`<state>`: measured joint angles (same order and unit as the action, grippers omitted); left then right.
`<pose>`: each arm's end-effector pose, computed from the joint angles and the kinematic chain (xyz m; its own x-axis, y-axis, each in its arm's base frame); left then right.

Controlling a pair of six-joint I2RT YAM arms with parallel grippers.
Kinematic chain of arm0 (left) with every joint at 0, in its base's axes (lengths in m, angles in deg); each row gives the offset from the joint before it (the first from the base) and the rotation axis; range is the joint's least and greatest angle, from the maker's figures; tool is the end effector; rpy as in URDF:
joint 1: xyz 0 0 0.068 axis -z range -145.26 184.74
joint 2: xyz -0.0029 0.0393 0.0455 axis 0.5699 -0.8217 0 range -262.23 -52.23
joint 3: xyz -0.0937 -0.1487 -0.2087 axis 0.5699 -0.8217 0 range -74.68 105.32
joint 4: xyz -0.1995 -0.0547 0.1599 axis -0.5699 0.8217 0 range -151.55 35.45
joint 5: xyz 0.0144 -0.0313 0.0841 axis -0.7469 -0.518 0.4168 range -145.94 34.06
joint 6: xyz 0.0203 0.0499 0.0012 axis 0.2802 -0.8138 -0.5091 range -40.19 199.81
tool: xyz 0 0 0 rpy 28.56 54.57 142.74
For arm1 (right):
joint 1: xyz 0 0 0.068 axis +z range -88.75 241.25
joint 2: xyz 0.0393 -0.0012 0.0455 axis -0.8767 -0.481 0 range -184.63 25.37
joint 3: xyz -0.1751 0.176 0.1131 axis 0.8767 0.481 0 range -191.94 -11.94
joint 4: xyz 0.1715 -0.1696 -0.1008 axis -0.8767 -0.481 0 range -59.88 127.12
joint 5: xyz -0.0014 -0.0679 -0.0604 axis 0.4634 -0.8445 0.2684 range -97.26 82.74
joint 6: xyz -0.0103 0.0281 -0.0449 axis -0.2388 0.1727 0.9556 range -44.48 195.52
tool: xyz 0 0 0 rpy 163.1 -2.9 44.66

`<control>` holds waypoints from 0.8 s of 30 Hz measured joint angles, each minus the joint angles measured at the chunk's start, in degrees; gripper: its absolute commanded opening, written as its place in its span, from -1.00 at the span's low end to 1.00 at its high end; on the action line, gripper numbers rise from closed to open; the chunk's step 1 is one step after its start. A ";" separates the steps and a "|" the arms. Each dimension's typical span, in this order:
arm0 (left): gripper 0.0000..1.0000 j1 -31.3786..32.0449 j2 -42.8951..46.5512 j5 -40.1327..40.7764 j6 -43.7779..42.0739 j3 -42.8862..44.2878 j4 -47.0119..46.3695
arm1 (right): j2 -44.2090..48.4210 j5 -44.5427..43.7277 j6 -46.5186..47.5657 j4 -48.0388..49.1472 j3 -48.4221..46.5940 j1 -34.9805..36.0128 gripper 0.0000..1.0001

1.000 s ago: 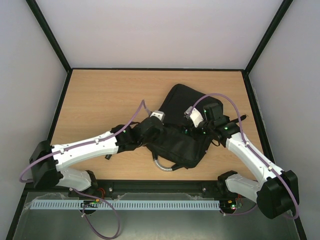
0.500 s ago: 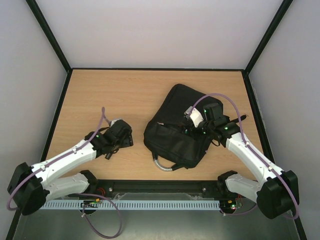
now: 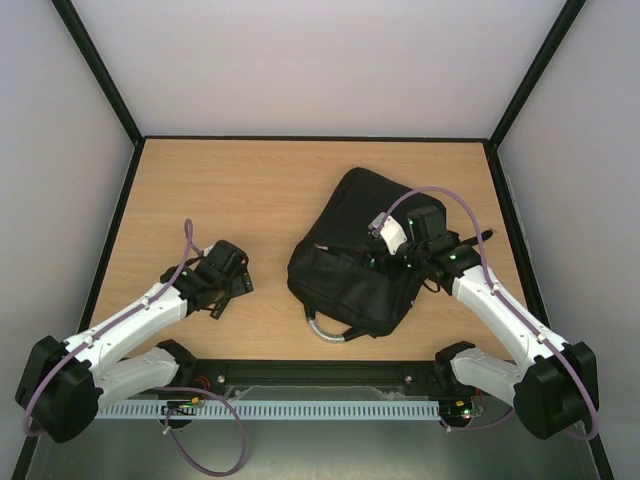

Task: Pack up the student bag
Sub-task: Pick up the stationery from the center of the board.

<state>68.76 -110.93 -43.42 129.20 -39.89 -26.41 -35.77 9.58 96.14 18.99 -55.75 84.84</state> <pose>0.1593 -0.0983 0.2015 -0.8071 -0.3493 -0.4759 -0.2442 0.9315 -0.2695 0.2087 0.1023 0.2662 -0.2865 -0.4930 -0.8215 -0.7481 0.6508 -0.1297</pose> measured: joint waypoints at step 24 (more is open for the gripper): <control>0.68 -2.89 -7.32 -0.76 0.55 -5.33 -7.63 | 0.00 -0.02 0.26 0.00 0.00 0.00 -0.98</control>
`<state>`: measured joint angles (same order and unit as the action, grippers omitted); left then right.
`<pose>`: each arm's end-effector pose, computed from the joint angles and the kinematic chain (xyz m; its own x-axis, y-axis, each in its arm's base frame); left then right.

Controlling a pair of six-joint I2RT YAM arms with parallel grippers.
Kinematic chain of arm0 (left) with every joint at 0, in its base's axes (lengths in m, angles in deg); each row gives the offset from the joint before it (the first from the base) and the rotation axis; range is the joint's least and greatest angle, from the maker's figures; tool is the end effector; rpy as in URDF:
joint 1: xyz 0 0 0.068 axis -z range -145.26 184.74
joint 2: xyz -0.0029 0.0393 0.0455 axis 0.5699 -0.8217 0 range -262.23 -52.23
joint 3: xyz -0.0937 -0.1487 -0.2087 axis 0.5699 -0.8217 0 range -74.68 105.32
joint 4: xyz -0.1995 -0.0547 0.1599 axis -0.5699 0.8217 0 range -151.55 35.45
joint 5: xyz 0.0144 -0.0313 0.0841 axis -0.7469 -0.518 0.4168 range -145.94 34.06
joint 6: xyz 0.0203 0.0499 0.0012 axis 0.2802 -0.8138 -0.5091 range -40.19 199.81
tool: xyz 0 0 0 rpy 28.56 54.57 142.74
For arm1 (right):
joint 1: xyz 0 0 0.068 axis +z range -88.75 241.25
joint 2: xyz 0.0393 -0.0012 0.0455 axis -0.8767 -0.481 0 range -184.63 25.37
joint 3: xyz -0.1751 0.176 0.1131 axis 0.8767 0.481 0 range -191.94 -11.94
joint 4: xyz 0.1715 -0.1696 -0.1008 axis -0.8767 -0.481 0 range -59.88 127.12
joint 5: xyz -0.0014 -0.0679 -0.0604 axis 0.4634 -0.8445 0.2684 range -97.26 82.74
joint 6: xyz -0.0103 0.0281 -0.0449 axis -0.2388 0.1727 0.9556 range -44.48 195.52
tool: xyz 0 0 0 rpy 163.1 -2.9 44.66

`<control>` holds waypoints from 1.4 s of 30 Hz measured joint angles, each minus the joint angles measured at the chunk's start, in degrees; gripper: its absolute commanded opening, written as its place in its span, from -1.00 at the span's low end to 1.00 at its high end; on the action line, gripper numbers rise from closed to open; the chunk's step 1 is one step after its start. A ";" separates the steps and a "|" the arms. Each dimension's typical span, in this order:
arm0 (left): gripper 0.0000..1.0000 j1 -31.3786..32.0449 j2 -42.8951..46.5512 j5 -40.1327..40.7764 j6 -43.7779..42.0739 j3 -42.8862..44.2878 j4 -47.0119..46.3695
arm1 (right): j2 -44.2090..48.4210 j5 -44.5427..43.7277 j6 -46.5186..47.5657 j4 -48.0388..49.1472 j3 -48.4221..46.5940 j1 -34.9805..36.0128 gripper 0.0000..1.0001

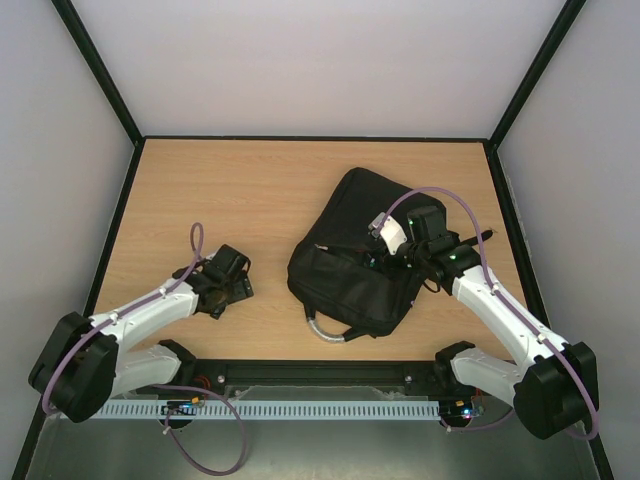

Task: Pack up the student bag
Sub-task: Pick up the stationery from the center of the board.

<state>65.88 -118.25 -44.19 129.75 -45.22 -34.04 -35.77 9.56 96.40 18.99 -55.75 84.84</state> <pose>0.1688 -0.0935 0.1592 -0.8245 -0.3773 -0.4216 -0.3123 0.9249 -0.2169 0.2087 0.1023 0.2662 -0.2831 -0.4960 -0.8209 -0.7492 0.6487 -0.1336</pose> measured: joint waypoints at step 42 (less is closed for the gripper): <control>0.08 11.08 -10.58 -6.45 0.96 3.76 -6.21 | 0.44 -0.11 0.37 -0.02 0.00 -0.02 -0.98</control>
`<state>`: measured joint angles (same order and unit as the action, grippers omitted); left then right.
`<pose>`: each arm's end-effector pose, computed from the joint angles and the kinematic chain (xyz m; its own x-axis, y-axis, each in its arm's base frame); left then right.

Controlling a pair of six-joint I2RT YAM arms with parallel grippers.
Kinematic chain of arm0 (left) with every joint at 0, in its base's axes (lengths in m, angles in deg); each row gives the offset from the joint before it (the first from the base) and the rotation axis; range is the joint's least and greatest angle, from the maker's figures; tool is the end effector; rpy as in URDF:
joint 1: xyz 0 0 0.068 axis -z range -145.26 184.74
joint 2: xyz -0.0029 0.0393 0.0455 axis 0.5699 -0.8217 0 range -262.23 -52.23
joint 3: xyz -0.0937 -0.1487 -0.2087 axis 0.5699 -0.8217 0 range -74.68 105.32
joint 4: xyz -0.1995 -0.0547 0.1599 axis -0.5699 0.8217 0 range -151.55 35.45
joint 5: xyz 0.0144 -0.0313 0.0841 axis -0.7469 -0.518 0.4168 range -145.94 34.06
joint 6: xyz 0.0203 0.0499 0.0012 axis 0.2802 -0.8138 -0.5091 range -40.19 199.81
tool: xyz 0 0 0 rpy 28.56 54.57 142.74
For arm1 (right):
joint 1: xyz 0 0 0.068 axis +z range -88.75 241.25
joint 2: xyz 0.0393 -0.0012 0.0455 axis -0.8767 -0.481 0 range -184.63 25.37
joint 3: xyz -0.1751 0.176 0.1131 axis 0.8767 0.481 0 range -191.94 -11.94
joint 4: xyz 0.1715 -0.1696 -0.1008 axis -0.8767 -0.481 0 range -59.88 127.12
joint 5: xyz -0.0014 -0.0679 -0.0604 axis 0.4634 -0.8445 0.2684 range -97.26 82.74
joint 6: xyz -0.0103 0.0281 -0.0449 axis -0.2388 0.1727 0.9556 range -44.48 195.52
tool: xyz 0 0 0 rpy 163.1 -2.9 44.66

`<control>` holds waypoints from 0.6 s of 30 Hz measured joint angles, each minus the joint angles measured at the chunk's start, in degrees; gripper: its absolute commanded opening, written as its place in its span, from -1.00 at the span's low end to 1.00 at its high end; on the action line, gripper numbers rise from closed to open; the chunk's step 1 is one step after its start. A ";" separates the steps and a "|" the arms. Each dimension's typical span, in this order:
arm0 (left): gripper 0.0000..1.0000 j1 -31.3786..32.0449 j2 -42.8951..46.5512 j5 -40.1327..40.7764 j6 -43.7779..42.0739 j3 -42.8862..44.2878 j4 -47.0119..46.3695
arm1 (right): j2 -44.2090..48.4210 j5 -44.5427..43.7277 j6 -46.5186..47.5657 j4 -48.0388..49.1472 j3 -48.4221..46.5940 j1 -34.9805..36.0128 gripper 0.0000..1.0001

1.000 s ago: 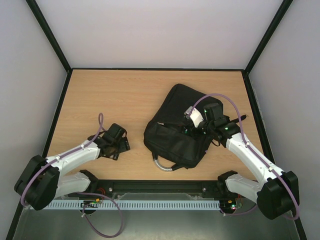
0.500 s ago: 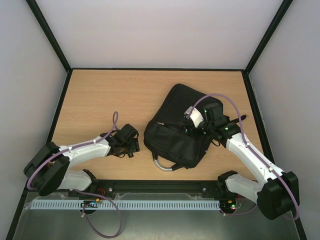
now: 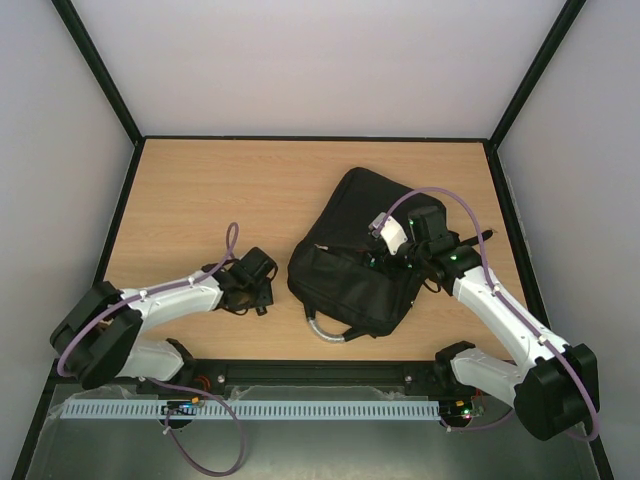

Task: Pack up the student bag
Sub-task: Pick up the stationery from the center of the board.

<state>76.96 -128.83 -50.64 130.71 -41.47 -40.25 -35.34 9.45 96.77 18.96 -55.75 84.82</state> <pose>0.1687 -0.1487 0.1468 -0.9188 -0.2097 -0.3345 -0.1160 0.9532 -0.2792 0.2077 0.1017 0.2677 -0.2736 -0.4982 -0.8228 -0.7488 0.6472 -0.1428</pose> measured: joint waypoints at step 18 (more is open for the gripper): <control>-0.39 4.98 -2.82 1.38 -3.91 3.34 8.02 | 0.52 -0.02 0.00 -0.02 0.07 0.00 -0.98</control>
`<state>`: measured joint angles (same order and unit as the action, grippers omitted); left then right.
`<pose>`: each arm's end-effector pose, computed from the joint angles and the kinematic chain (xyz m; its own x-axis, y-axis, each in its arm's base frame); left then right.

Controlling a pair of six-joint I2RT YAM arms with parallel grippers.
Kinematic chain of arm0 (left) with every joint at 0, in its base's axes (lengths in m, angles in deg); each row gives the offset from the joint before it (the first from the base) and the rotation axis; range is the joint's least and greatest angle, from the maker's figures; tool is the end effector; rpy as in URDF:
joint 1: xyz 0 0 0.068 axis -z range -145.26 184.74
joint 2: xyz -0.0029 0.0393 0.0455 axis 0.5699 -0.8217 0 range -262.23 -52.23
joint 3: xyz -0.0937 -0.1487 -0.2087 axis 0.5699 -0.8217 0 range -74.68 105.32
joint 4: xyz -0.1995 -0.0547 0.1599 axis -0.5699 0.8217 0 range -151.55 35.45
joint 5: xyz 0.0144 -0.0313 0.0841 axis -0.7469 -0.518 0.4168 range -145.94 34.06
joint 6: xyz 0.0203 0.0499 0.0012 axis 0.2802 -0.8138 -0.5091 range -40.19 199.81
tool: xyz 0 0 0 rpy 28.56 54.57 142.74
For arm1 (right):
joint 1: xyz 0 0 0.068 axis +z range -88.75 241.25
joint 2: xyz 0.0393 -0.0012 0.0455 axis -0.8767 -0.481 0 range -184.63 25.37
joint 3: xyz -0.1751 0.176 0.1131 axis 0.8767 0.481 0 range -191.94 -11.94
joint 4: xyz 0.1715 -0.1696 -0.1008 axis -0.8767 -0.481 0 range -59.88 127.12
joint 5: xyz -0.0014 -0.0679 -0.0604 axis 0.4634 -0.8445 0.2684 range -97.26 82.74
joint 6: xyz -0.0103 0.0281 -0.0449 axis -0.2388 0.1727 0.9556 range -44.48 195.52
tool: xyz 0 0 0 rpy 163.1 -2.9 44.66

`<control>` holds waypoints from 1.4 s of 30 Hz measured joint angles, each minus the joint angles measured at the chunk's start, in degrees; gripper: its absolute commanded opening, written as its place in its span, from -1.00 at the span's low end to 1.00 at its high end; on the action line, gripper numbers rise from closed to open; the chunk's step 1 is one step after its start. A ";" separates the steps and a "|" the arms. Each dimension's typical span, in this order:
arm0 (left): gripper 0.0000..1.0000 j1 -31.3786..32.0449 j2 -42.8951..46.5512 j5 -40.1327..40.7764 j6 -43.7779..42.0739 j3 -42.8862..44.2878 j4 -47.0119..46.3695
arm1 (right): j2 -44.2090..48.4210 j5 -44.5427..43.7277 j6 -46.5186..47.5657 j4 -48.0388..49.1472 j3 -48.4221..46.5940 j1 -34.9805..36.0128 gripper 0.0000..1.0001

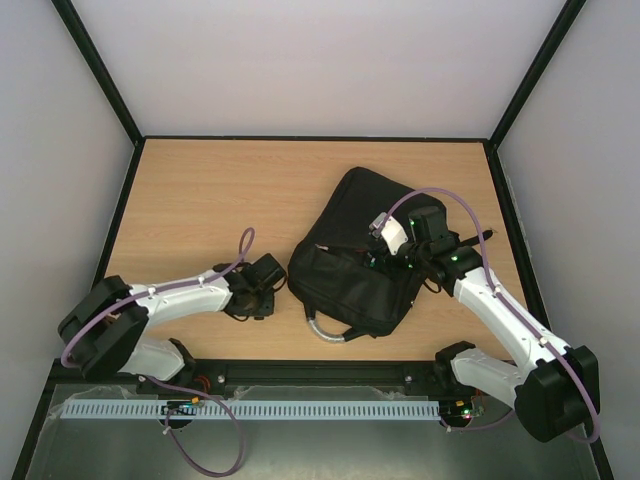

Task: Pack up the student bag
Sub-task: Pick up the stationery from the center of the board.

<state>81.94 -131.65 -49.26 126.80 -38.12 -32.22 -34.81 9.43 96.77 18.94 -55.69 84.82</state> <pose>0.1562 -0.1626 0.1464 -0.9564 -0.0360 -0.2897 0.0076 0.9889 -0.1482 0.2063 0.1011 0.2693 -0.2678 -0.4957 -0.8262 -0.7476 0.6478 -0.1464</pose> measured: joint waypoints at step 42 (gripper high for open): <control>-0.64 10.64 4.70 1.44 1.11 16.61 24.98 | 0.63 0.09 0.02 -0.42 0.02 -0.26 -0.98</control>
<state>92.59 -126.95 -47.82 127.91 -21.51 -7.24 -34.18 9.52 96.79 18.53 -55.67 84.56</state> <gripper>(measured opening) 0.281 0.021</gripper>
